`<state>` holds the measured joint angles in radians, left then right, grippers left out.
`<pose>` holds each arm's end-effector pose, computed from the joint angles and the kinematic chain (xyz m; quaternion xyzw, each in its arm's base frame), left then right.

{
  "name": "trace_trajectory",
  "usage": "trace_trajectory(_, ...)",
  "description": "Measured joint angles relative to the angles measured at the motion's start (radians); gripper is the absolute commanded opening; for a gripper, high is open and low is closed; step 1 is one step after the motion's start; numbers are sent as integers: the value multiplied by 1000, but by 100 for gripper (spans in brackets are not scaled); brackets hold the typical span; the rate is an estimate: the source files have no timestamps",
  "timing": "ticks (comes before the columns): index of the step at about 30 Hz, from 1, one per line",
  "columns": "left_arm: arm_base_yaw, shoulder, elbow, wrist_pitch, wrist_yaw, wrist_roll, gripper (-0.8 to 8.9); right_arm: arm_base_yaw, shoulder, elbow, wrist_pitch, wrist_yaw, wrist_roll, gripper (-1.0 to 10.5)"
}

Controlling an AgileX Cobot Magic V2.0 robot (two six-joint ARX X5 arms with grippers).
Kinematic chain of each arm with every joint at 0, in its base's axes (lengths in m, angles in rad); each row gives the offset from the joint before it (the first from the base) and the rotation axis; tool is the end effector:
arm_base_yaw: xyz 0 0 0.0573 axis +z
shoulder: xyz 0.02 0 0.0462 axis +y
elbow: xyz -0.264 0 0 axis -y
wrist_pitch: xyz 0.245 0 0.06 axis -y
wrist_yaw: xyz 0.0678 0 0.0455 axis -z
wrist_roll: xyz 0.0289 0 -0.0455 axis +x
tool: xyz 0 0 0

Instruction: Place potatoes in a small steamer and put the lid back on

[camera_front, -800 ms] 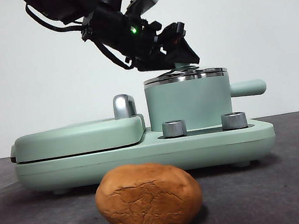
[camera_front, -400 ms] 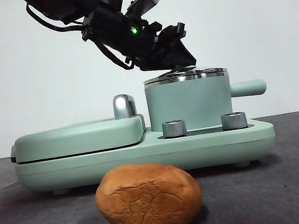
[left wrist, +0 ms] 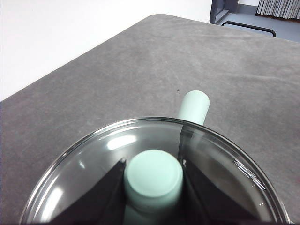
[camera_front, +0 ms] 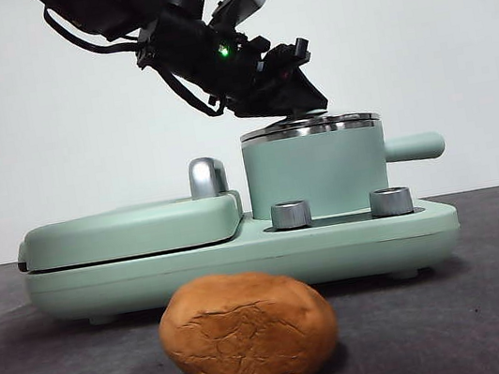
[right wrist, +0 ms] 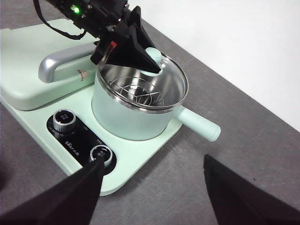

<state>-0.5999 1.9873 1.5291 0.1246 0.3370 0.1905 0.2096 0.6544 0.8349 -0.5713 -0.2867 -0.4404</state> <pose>0.3767 -0.2692 0.2592 0.1053 0.1215 -0.4589 0.8738 0.1246 0.0349 0.3308 -0.2004 0.1367 0.2775 0.9296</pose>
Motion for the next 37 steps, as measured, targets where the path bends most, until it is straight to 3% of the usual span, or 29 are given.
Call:
trace_trajectory(8, 0, -12, 0, -4, -6, 0, 14, 0, 0, 0, 0, 0, 0, 335)
trace_trajectory(16, 30, -197, 1, -67, -10, 0, 14, 0, 0, 0, 0, 0, 0, 335)
trace_trajectory(26, 84, -411, 4, -365, -10, 0, 15, 0, 0, 0, 0, 0, 3, 335)
trace_trajectory(30, 92, -500, 0, -490, -56, 1, 15, 21, 0, 0, 0, 0, 4, 335)
trace_trajectory(37, 93, -678, -141, -518, -58, 2, 15, 72, 0, 0, 0, 0, 4, 335)
